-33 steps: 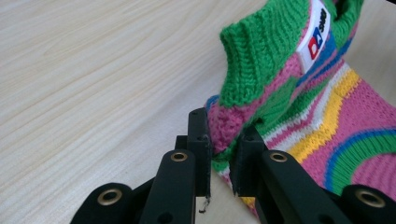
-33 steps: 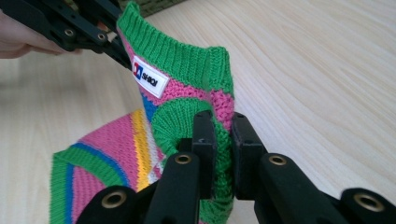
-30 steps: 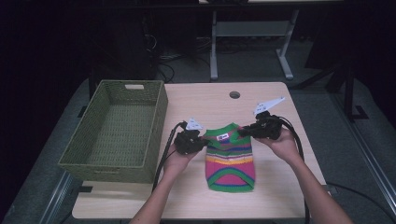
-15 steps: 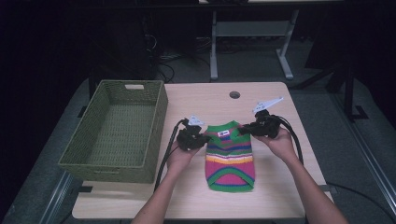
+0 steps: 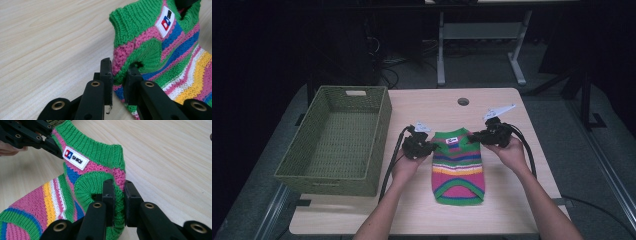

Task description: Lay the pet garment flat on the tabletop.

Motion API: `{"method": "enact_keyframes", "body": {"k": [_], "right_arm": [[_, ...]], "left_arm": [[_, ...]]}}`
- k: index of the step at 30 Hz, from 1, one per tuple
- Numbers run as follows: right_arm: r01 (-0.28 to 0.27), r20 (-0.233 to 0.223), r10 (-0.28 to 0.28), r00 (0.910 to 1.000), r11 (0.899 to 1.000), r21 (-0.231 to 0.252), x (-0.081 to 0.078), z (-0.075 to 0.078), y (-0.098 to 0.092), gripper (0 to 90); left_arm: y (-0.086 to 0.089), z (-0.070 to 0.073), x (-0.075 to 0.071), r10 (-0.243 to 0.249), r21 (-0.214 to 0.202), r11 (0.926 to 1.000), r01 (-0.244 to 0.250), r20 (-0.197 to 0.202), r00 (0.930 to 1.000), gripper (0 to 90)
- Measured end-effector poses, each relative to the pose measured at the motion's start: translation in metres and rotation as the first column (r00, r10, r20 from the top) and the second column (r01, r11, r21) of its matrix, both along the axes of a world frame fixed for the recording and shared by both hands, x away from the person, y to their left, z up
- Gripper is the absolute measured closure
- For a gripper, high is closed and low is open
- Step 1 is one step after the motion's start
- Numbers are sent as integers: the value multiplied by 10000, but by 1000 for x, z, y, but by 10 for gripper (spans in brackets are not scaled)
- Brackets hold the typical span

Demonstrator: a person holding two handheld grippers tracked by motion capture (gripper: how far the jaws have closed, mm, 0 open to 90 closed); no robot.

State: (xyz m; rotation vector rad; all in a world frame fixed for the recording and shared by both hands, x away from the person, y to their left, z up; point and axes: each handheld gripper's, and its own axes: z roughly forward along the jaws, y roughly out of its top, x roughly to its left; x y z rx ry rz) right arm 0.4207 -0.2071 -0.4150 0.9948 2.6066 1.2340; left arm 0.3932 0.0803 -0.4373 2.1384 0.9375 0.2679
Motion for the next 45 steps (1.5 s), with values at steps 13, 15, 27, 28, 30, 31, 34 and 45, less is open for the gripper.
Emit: {"method": "enact_keyframes", "body": {"k": [13,15,27,28,30,31,34,45], "right_arm": [[1064,8,-1064,9943,9943,-79,15,-10,-5,575],[1376,-49,-1376,9905,9905,7,17,-11,-9,529],[613,-874,-655,9940,9969,-498,8,-29,-12,694],[525,-921,-577,9941,9969,-589,5,-30,-11,734],[353,-1044,-427,9936,9968,-717,3,-33,-9,769],[258,-1067,-341,9937,9966,-784,3,-34,-9,779],[244,-1225,-359,9918,9953,-941,2,-39,-7,779],[359,-1468,-464,9881,9966,-735,5,-45,-10,740]], "left_arm": [[-1,-1,14,679,50,9977,-678,-320,9972,567],[0,-2,15,853,144,9963,-849,-341,9958,521],[-8,-9,5,-216,727,9970,258,-586,9980,639],[-9,-10,3,-341,721,9967,385,-617,9975,684],[-12,-12,2,-490,720,9960,538,-665,9966,740],[-13,-14,2,-597,788,9948,652,-707,9957,754],[-17,-18,2,-639,872,9937,710,-815,9946,757],[-21,-19,4,-523,1038,9928,593,-686,9963,714]]}}
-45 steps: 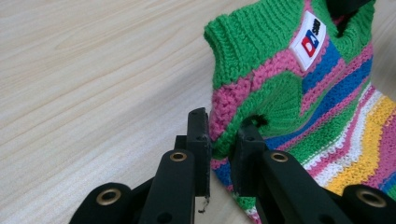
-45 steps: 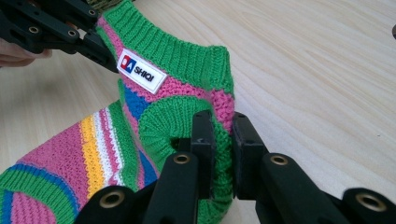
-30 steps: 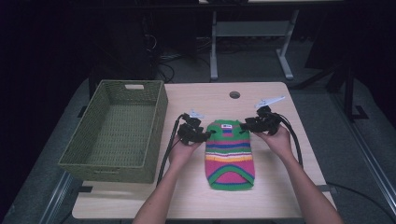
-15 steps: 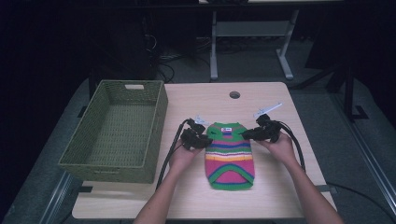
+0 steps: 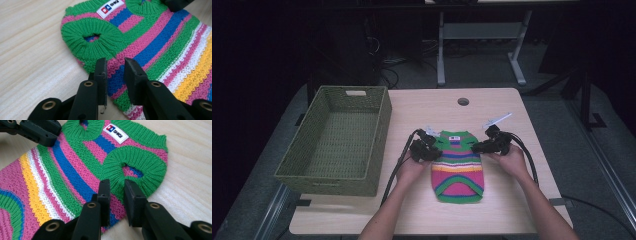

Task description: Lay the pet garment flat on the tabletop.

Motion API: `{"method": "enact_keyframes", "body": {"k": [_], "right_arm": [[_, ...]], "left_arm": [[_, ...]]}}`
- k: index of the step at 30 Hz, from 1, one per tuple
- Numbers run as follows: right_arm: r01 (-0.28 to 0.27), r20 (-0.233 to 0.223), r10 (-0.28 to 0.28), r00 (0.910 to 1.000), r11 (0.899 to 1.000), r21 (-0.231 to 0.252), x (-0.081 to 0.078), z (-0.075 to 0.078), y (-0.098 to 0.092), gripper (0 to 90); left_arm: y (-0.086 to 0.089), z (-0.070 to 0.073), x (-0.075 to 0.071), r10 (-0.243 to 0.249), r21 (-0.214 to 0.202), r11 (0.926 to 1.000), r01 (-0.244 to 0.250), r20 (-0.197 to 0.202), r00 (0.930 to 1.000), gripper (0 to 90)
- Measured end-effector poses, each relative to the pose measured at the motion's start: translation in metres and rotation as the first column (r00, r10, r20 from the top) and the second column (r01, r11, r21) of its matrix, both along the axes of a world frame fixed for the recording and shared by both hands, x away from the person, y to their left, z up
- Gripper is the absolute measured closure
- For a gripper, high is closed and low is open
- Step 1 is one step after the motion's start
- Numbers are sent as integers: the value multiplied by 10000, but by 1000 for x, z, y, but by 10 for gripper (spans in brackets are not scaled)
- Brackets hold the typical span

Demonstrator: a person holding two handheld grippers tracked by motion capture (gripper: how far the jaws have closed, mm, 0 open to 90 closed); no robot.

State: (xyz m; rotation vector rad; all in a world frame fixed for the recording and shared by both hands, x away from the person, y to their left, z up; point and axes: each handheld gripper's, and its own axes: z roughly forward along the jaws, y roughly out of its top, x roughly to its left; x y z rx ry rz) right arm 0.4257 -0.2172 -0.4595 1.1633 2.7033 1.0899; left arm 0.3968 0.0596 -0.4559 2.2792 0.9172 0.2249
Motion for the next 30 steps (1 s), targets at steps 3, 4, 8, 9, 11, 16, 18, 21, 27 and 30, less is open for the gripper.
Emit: {"method": "enact_keyframes", "body": {"k": [3,4,8,9,11,16,18,21,27,30], "right_arm": [[-40,47,39,10000,9998,181,0,2,-3,715],[-49,3,49,10000,9995,310,-1,2,-4,707],[29,16,-30,10000,9972,753,-2,8,-10,657],[38,14,-40,10000,9962,870,-2,9,-11,654],[56,-10,-55,10000,9959,902,-2,10,-12,645],[104,50,-110,9999,9939,1101,-4,16,-17,611],[75,21,-78,10000,9936,1126,-4,17,-18,594],[63,23,-66,10000,9941,1081,-4,18,-19,586],[89,-6,-89,10000,9936,1122,-6,20,-23,552],[84,46,-90,9999,9934,1141,-7,22,-25,532]], "left_arm": [[2,1,0,50,-23,10000,-50,-13,10000,699],[2,1,0,111,-97,9999,-111,-70,9999,686],[7,4,-2,185,-316,9993,-187,-71,9998,644],[8,5,-2,177,-364,9992,-180,-68,9998,638],[9,5,-3,186,-407,9990,-189,-79,9998,619],[16,8,-4,369,-800,9961,-378,-132,9992,569],[17,8,-4,342,-778,9964,-350,-112,9994,558],[19,10,-5,304,-752,9967,-305,-26,9995,545],[19,13,-7,309,-823,9962,-300,94,9995,506],[19,15,-8,351,-834,9959,-343,75,9994,493]]}}
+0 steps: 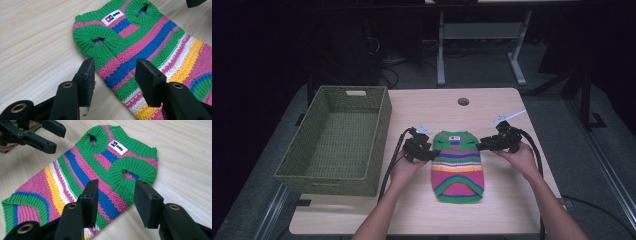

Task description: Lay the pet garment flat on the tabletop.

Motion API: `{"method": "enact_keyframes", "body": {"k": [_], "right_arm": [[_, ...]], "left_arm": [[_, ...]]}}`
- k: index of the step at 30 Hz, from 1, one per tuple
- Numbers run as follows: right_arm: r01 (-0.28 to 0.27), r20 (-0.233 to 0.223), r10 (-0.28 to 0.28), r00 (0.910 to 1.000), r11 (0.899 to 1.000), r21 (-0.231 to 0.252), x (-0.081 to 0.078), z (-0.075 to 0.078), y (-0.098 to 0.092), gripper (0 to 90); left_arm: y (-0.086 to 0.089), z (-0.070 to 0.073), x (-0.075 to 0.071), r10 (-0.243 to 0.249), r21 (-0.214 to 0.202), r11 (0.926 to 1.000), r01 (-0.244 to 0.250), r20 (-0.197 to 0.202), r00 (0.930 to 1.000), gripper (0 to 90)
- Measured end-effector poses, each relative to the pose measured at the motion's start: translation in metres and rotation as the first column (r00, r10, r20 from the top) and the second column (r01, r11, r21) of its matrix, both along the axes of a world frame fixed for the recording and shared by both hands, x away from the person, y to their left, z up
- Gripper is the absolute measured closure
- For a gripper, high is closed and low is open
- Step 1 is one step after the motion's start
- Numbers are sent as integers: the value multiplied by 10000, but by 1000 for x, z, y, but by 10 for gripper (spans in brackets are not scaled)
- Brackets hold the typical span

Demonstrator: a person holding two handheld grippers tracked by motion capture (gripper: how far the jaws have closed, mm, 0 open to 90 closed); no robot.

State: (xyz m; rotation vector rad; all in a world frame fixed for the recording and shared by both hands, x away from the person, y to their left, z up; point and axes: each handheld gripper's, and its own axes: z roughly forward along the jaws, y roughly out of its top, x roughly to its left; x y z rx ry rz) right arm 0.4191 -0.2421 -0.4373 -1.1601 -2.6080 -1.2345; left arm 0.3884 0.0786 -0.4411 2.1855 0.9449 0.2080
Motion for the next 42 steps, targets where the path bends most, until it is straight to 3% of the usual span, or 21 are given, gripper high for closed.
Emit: {"method": "enact_keyframes", "body": {"k": [9,18,42], "right_arm": [[252,127,-250,9996,9996,-99,-5,8,-8,447],[32,296,-33,9996,10000,28,-12,16,-13,355],[-466,480,461,9978,9988,113,-31,21,-23,325]], "left_arm": [[3,8,-6,-80,-7,10000,80,153,9999,426],[7,14,-11,-146,-293,9995,153,256,9996,340],[17,19,-27,-351,-445,9983,372,455,9983,280]]}}
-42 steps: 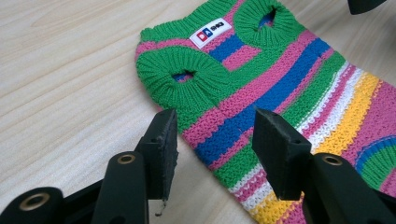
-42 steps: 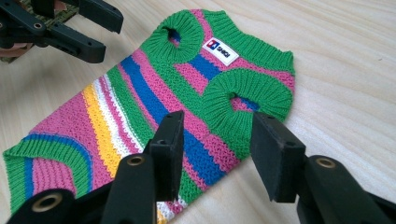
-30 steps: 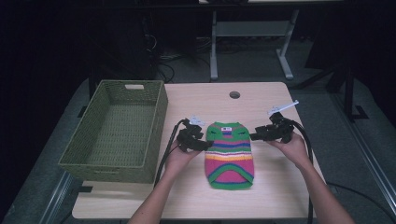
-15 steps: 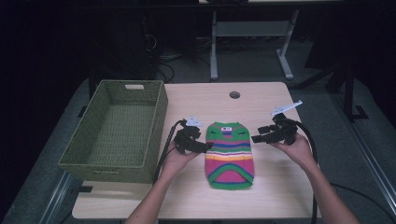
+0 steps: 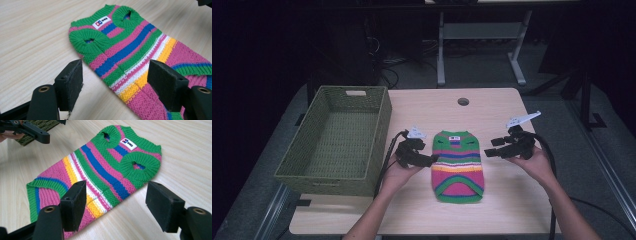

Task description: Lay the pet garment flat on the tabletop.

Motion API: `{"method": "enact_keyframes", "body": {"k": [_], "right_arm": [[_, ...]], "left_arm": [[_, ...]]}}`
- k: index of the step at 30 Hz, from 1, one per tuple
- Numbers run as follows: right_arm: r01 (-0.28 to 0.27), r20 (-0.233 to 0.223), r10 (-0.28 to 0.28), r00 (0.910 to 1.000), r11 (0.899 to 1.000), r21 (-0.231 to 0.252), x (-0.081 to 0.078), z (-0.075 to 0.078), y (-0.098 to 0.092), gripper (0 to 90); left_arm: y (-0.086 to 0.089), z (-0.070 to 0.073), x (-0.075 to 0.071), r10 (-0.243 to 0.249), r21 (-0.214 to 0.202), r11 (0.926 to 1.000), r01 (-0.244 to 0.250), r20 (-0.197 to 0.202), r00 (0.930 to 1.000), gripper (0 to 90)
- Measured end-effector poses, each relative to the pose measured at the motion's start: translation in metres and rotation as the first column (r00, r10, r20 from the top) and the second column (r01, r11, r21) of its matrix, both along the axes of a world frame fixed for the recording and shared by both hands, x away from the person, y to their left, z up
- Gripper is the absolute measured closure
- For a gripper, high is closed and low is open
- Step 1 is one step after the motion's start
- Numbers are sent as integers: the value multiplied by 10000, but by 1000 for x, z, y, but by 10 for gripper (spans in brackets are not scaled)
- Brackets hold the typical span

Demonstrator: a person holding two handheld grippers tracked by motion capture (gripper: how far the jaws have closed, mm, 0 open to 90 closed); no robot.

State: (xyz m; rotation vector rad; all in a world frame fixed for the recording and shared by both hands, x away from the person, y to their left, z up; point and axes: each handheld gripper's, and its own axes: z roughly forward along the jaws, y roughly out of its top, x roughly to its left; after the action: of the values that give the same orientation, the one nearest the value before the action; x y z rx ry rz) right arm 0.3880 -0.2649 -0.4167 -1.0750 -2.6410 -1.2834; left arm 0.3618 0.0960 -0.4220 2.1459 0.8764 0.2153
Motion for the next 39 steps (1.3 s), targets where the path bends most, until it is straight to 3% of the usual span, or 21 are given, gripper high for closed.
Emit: {"method": "enact_keyframes", "body": {"k": [7,15,23,26,39], "right_arm": [[27,-40,-26,10000,10000,42,-5,-3,-6,323],[20,-20,-21,10000,10000,-12,-12,-7,-12,323],[46,-39,-46,10000,10000,32,-17,-8,-14,317],[-30,-29,30,10000,10000,64,-20,-9,-14,309],[-137,119,137,9998,9999,29,-31,-10,-16,305]], "left_arm": [[-2,2,-5,-151,42,9999,151,15,9999,276],[0,1,-15,-194,1,9998,194,411,9990,273],[1,2,-24,-313,-105,9994,319,536,9981,274],[3,1,-28,-374,-198,9991,381,376,9986,267],[8,-4,-41,-431,-264,9987,443,435,9981,266]]}}
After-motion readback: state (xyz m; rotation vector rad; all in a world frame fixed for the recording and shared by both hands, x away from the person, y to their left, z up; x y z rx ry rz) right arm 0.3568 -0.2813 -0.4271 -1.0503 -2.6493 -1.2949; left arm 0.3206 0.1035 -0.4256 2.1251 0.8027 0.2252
